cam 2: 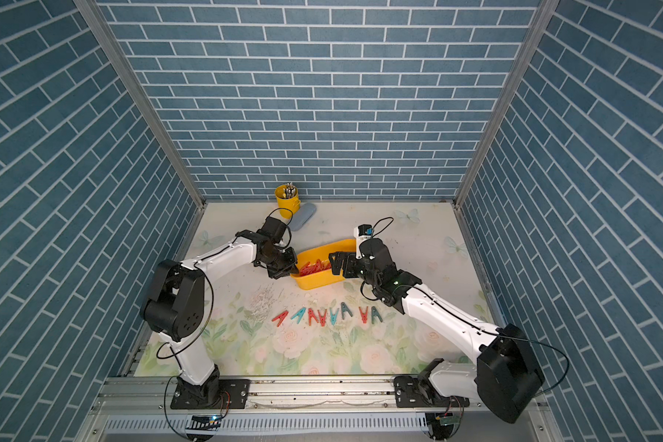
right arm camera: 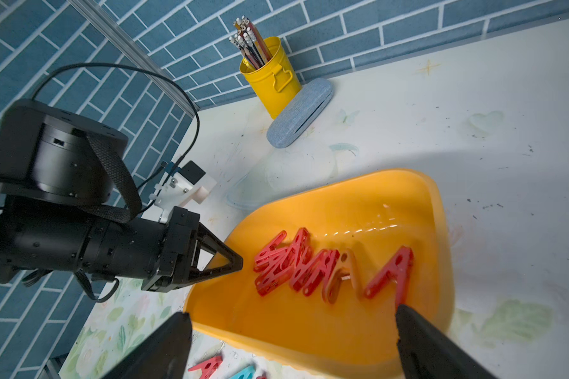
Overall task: Take the clothespins out of the storage box
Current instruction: Adjust the storage box at the center of the board.
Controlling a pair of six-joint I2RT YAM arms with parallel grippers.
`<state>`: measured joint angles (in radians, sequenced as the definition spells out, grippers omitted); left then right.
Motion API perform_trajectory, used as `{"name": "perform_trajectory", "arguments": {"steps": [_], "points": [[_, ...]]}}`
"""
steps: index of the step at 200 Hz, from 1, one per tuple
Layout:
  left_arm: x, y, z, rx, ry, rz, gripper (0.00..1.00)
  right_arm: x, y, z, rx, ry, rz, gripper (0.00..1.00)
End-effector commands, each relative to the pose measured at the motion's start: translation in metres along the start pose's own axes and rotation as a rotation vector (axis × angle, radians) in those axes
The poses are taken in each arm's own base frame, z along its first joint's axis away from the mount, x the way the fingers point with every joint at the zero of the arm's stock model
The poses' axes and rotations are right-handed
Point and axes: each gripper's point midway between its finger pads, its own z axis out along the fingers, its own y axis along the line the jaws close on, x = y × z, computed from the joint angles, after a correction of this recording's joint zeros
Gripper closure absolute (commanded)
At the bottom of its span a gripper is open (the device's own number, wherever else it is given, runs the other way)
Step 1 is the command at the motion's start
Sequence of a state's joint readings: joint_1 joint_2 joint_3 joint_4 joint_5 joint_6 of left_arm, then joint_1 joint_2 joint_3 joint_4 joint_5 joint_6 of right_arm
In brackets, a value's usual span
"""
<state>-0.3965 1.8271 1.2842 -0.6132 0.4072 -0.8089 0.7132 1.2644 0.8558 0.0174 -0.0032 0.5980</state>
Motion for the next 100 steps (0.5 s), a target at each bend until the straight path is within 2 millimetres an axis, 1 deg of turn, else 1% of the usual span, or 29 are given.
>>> {"name": "perform_trajectory", "arguments": {"steps": [1, 14, 46, 71, 100], "points": [[0.008, -0.011, -0.006, 0.094, 0.057, -0.058, 1.0, -0.003, -0.002, -0.004, 0.002, -0.022, 0.025, 0.01], [0.008, -0.012, -0.006, 0.105, 0.057, -0.063, 1.0, -0.003, -0.002, -0.005, 0.001, -0.023, 0.026, 0.0], [-0.007, -0.01, -0.012, 0.055, -0.009, 0.004, 1.0, 0.001, -0.002, -0.004, -0.004, -0.016, 0.031, 0.01], [-0.031, -0.004, -0.017, -0.045, -0.111, 0.095, 1.0, 0.003, -0.001, -0.001, -0.014, -0.003, 0.039, 0.0], [-0.055, 0.001, -0.015, -0.134, -0.21, 0.189, 1.0, 0.008, 0.003, 0.004, -0.028, 0.024, 0.039, 0.0]]}}
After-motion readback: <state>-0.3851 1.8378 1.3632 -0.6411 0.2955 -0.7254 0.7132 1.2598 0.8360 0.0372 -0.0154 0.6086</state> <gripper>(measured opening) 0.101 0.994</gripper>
